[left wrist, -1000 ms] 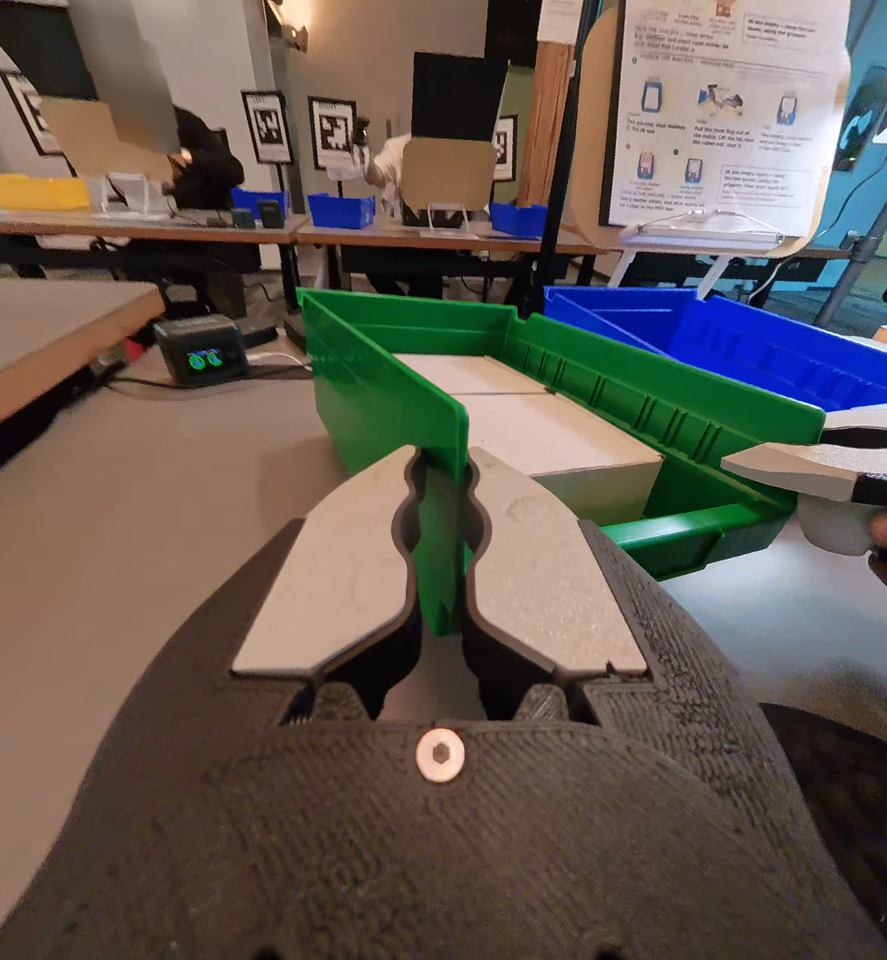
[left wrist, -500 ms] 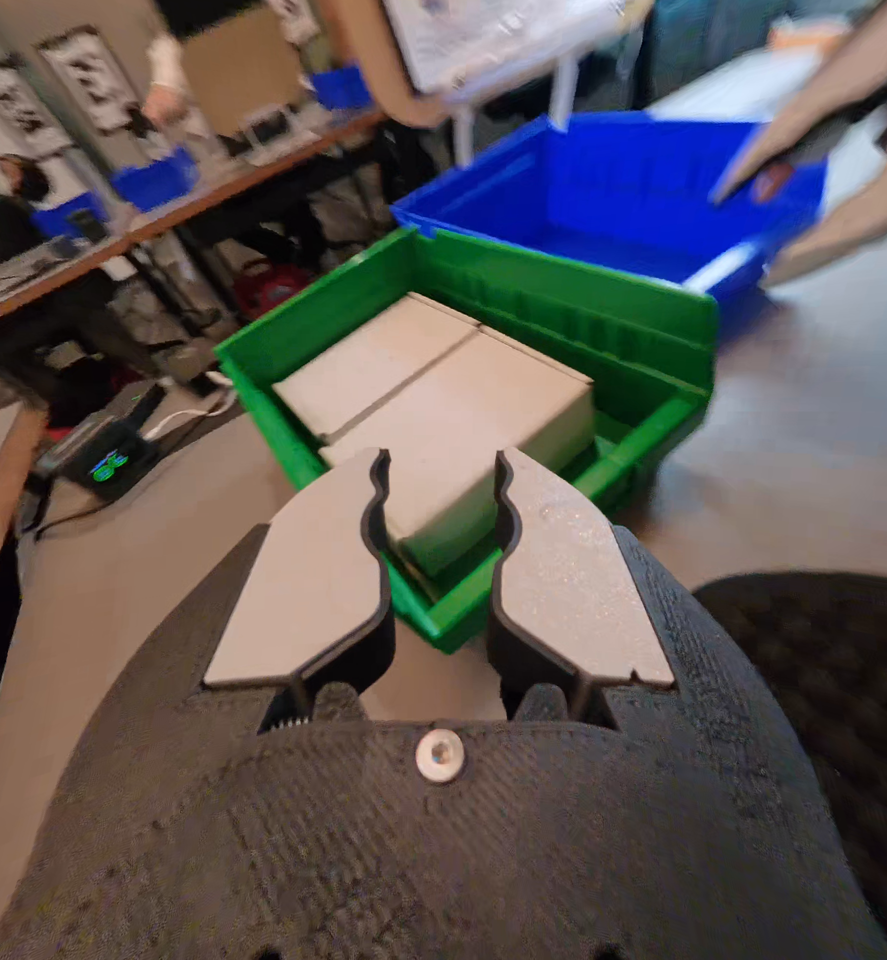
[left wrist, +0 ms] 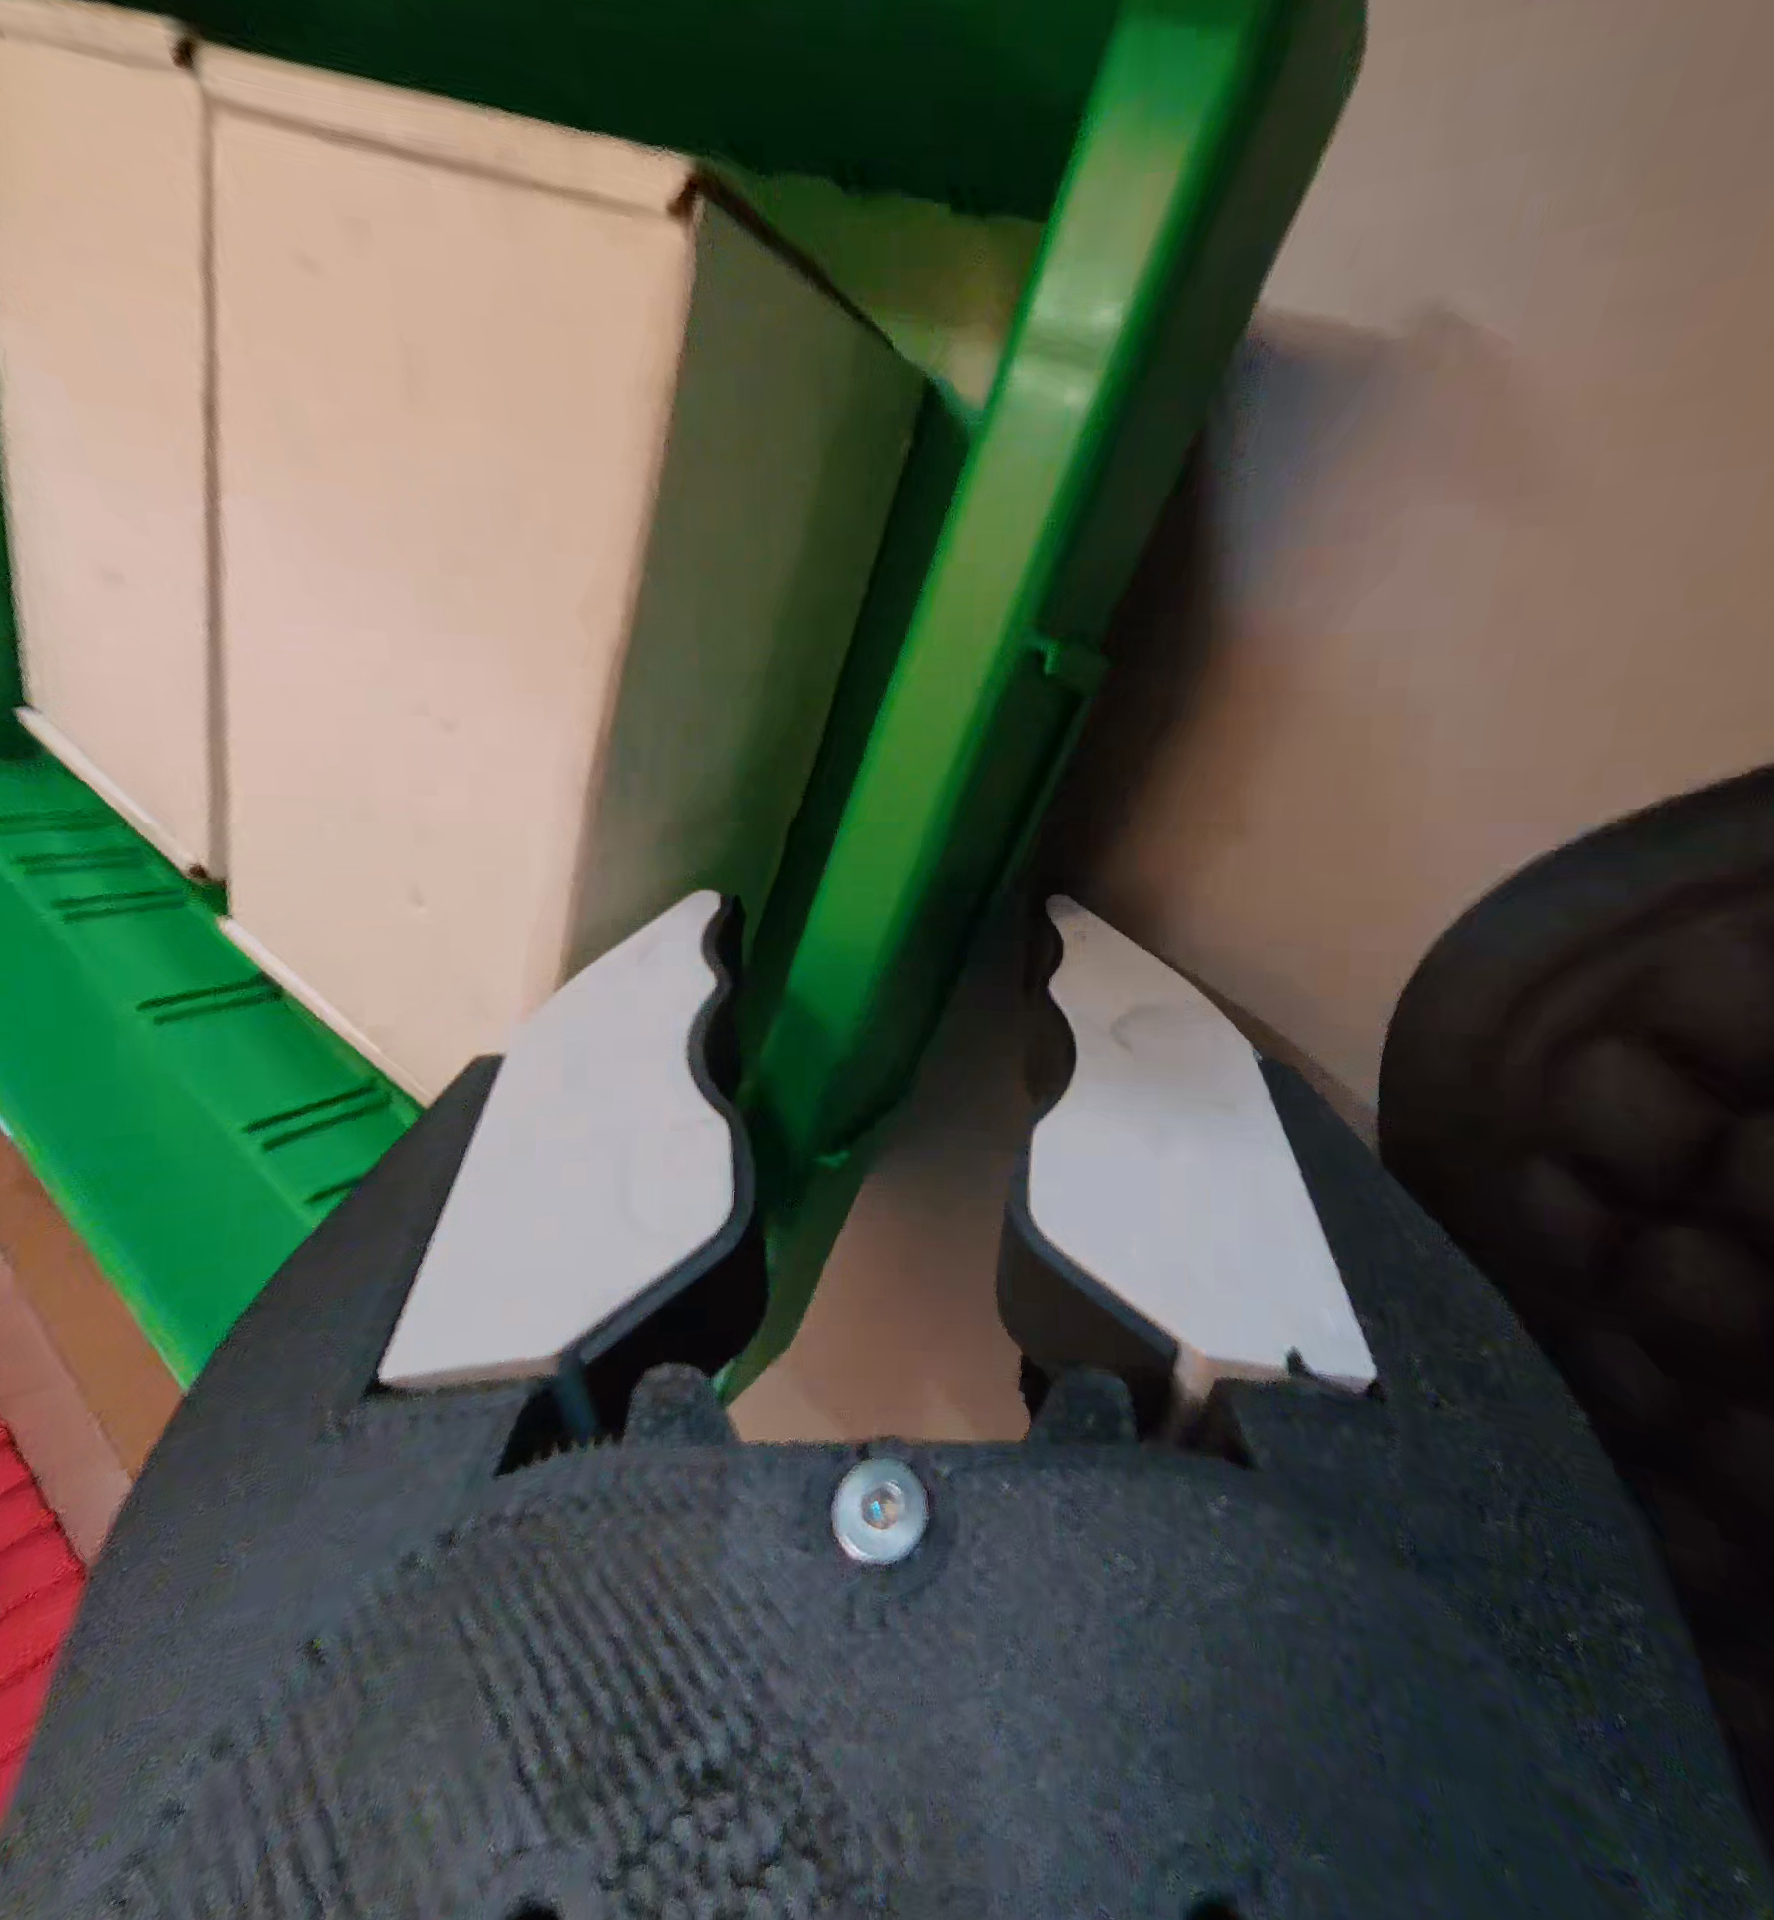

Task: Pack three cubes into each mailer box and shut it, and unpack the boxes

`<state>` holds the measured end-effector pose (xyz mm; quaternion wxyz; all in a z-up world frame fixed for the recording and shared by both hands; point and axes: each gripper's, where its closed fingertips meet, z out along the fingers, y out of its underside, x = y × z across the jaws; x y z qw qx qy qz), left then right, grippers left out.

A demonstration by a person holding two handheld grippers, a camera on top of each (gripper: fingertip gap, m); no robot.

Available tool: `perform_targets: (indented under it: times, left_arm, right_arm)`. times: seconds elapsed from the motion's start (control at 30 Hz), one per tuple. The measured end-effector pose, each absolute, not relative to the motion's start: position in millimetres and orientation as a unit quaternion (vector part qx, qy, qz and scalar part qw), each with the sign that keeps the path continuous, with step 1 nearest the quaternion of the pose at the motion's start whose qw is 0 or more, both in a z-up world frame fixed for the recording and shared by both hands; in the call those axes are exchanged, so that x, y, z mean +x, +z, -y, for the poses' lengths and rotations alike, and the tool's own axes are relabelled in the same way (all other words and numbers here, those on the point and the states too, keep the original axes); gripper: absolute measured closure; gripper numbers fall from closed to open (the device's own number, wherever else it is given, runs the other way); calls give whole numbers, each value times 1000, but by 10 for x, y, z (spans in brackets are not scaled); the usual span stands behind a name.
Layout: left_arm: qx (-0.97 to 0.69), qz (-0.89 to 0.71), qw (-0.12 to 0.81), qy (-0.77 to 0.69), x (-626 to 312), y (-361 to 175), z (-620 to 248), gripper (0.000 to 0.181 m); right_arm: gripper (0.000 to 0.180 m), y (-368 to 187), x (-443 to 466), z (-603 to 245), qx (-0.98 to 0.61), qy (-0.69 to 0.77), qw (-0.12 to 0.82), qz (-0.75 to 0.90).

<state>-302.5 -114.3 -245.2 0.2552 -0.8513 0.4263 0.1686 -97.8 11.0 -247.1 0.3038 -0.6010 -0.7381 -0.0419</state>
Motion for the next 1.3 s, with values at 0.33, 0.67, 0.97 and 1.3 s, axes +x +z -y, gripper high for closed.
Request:
perform_targets:
  times: [0.33, 0.67, 0.97, 1.3]
  left_arm:
    - [-812, -477, 260, 213, -2797, -2484, 924, 149]
    - [-805, -494, 267, 191, -2481, -2494, 582, 151]
    - [-812, -490, 262, 181, -2530, -2504, 244, 151]
    - [-817, -449, 301, 201, -2797, -2488, -151, 148]
  right_arm:
    - [147, -2474, 161, 77, -656, -69, 300, 689]
    - [147, -2482, 1187, -225, -700, -108, 282, 647]
    - [146, -2478, 1417, -674, -717, -121, 279, 627]
    - [132, -1897, 1100, -486, -722, -1, 452, 525]
